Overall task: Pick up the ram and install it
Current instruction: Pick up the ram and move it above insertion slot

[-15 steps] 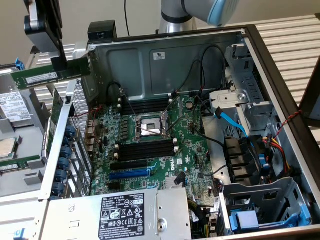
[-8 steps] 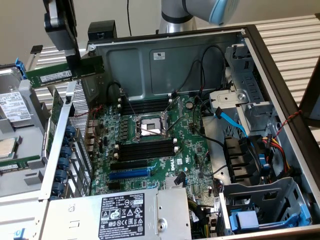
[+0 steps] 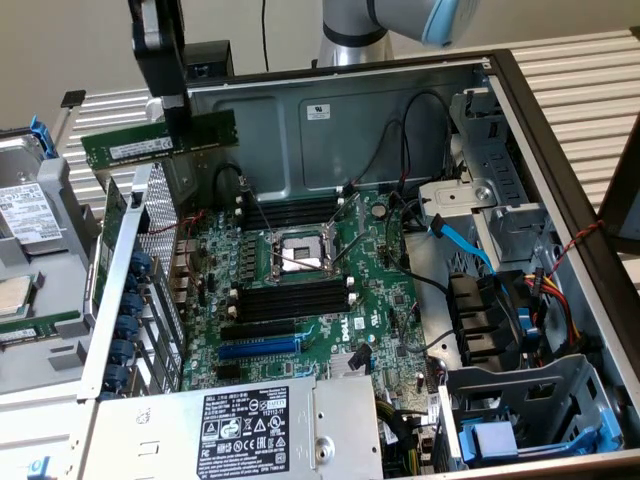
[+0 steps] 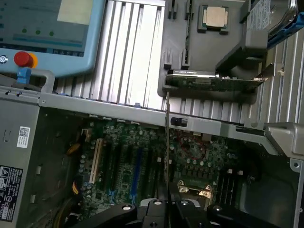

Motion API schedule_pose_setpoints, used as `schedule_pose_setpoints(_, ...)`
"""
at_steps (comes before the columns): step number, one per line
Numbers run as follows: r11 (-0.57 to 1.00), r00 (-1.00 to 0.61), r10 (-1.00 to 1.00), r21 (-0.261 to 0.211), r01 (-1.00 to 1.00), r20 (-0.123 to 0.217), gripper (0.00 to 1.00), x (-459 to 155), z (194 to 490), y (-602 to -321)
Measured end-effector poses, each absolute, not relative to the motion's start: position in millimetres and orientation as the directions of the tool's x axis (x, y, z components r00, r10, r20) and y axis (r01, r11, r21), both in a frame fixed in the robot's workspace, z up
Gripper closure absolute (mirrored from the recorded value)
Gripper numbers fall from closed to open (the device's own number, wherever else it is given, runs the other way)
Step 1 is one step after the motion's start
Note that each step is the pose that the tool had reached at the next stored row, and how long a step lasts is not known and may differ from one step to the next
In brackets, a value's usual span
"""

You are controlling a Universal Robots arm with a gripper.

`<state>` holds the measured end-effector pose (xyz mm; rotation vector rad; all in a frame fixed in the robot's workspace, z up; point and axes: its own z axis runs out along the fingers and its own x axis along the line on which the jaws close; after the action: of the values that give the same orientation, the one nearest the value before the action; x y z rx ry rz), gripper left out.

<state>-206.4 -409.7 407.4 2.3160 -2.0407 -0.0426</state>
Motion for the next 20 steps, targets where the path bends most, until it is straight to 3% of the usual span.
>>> schedule_pose_setpoints(12, -0.122, 0.123, -0.992, 0.059, -0.991, 0.014, 0.87, -158.6, 396.9, -404.5)
schedule_pose_setpoints(20, -0.066, 0.065, -0.998, 0.057, -0.996, -0.011, 0.87, -156.1, 387.3, -404.5)
